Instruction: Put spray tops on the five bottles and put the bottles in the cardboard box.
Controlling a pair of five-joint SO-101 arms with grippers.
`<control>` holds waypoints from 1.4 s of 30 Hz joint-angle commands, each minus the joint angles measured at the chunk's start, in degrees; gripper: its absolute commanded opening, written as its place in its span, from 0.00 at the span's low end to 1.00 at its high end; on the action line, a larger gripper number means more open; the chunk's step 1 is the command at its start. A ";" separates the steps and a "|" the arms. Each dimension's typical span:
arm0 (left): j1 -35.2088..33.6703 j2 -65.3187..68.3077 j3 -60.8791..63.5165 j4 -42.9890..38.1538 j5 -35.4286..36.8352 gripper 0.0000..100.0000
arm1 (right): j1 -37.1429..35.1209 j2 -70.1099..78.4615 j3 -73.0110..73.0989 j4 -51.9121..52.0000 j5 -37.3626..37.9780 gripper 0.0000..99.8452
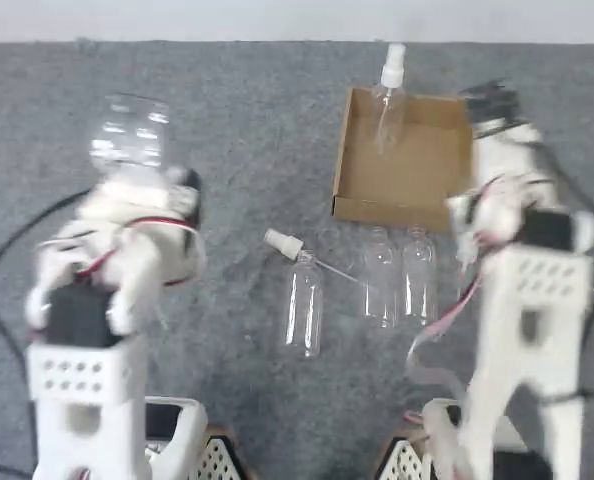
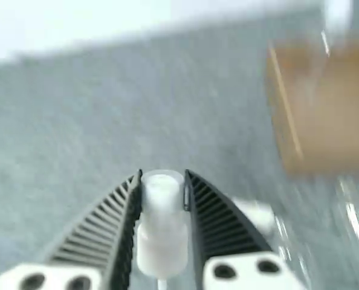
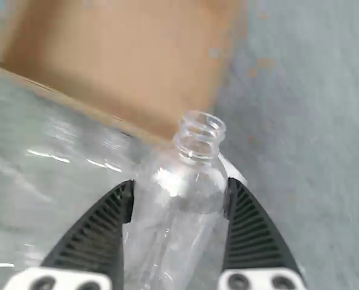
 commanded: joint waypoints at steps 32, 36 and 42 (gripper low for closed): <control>-1.05 -2.11 -0.57 -27.52 26.99 0.01 | -49.45 -11.47 32.09 -41.63 -12.66 0.01; -0.70 -2.46 2.15 -27.43 25.14 0.01 | -49.45 -11.47 32.09 -41.54 -12.66 0.01; -0.62 -2.55 6.73 -27.52 24.53 0.01 | -49.45 -11.47 32.18 -41.54 -12.66 0.01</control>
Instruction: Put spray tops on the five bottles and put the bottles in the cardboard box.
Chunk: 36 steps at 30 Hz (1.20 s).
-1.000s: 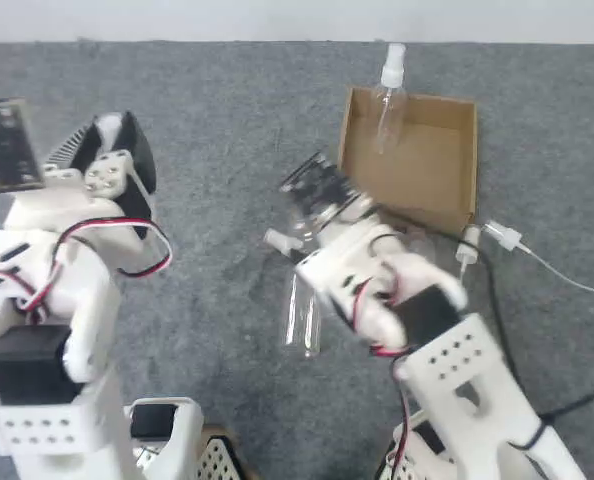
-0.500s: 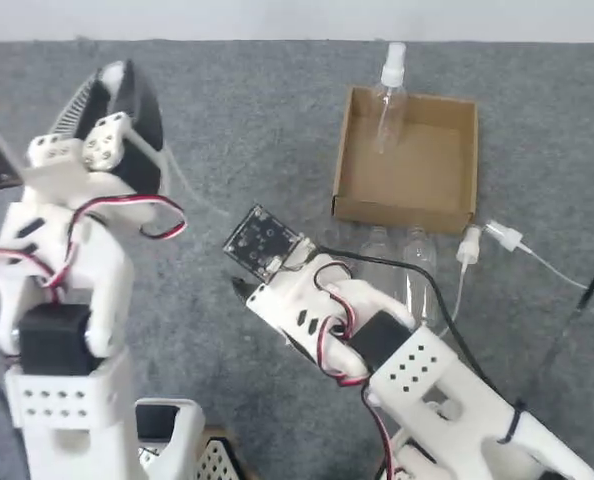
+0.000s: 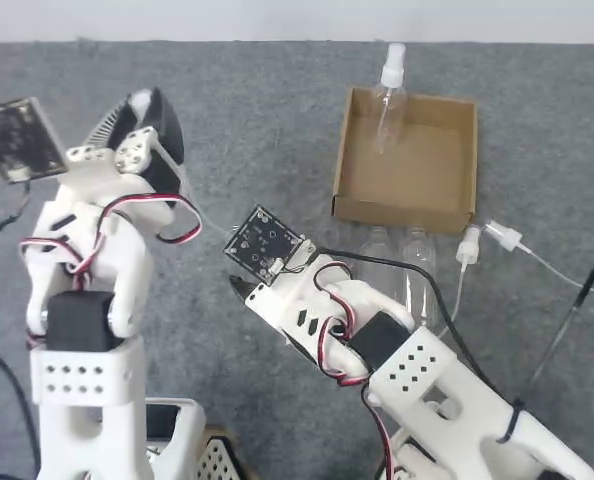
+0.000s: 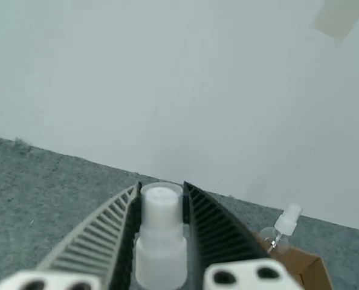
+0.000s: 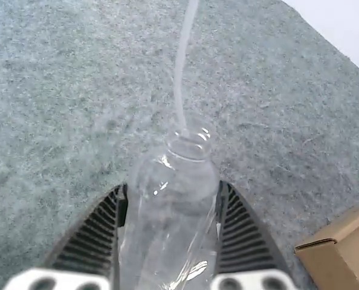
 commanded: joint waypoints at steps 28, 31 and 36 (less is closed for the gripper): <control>15.21 -1.41 9.19 7.47 -6.77 0.01 | 4.53 -13.93 18.11 -28.53 -1.23 0.01; 15.65 -4.31 9.10 10.02 -6.68 0.01 | 4.53 -13.76 18.11 -28.53 -1.23 0.01; 15.65 -12.04 12.26 11.96 -6.77 0.07 | 4.53 -13.67 18.20 -28.53 -1.23 0.01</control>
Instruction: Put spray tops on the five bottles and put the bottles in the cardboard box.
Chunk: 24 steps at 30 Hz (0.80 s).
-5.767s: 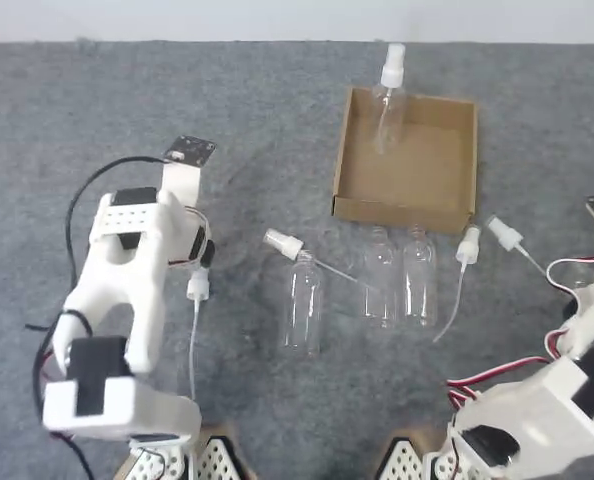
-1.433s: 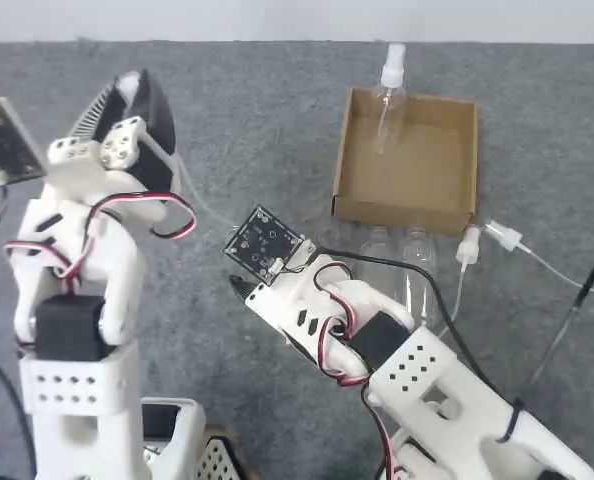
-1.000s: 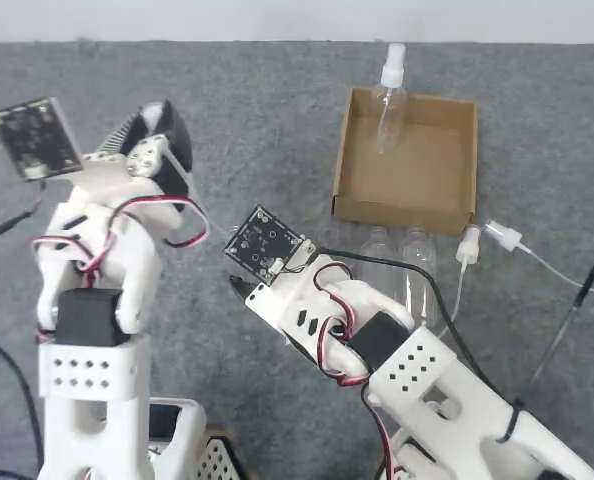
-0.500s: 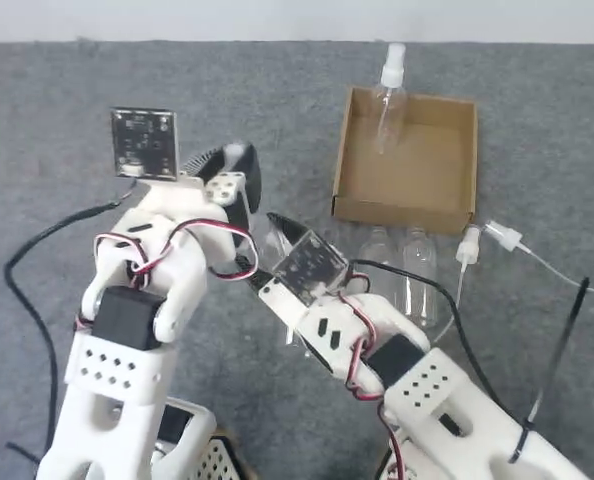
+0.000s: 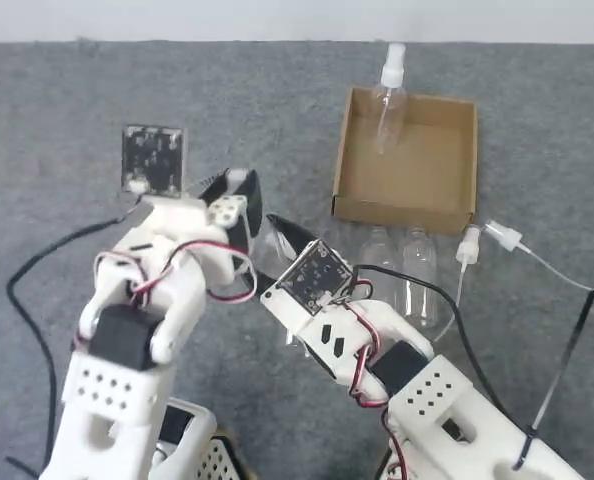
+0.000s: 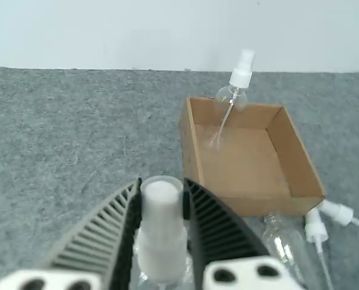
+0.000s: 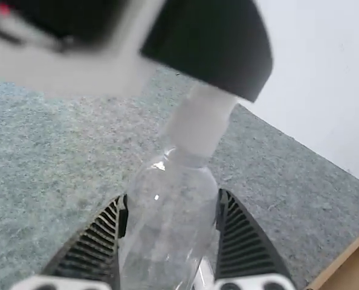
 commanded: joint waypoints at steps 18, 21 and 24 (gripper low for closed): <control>-8.09 -4.92 -9.45 -3.08 -4.92 0.14 | 0.75 -3.21 -0.88 1.10 -0.53 0.01; -7.91 0.00 -9.63 -3.69 -5.80 0.14 | 0.75 -3.21 -0.88 1.19 -0.53 0.01; -8.00 4.31 -9.63 -3.69 -5.98 0.14 | 0.75 -3.21 -0.88 1.19 -0.53 0.01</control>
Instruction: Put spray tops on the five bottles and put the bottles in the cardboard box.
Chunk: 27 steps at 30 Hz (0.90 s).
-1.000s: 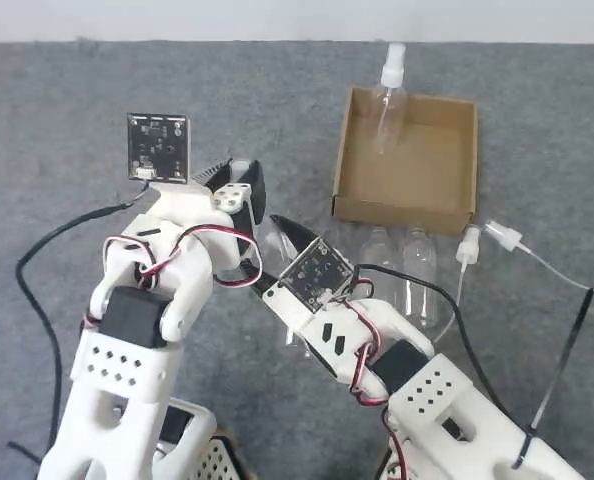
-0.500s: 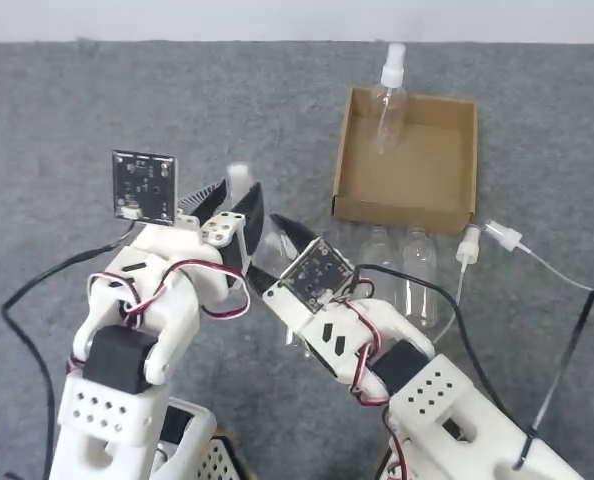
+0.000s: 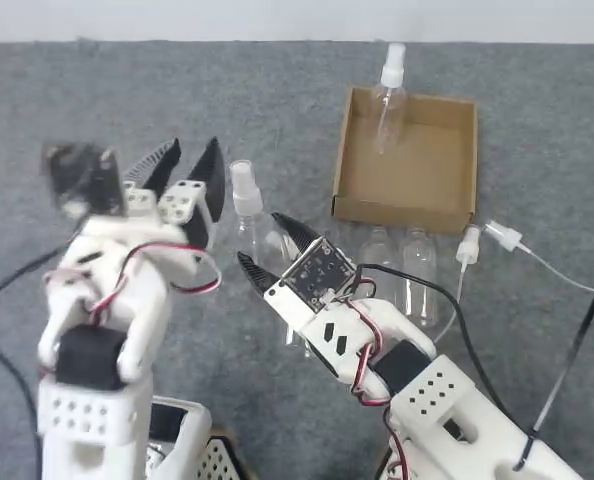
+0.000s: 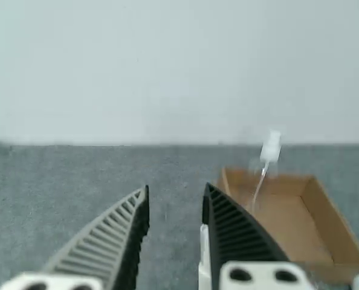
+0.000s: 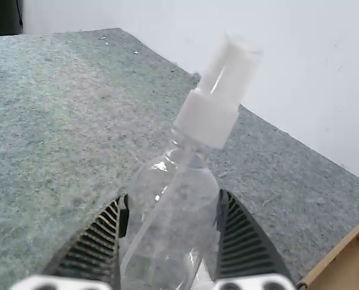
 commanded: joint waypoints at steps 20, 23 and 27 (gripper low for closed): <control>-0.97 -9.41 5.05 3.78 -3.43 0.14 | 0.57 -2.42 -1.93 1.63 -0.44 0.01; -2.90 -13.27 5.85 5.10 -3.34 0.14 | 1.54 -2.07 -6.07 6.99 -0.53 0.01; -3.08 -19.69 12.62 5.71 -3.52 0.14 | 5.58 -1.80 -13.10 12.53 -0.62 0.01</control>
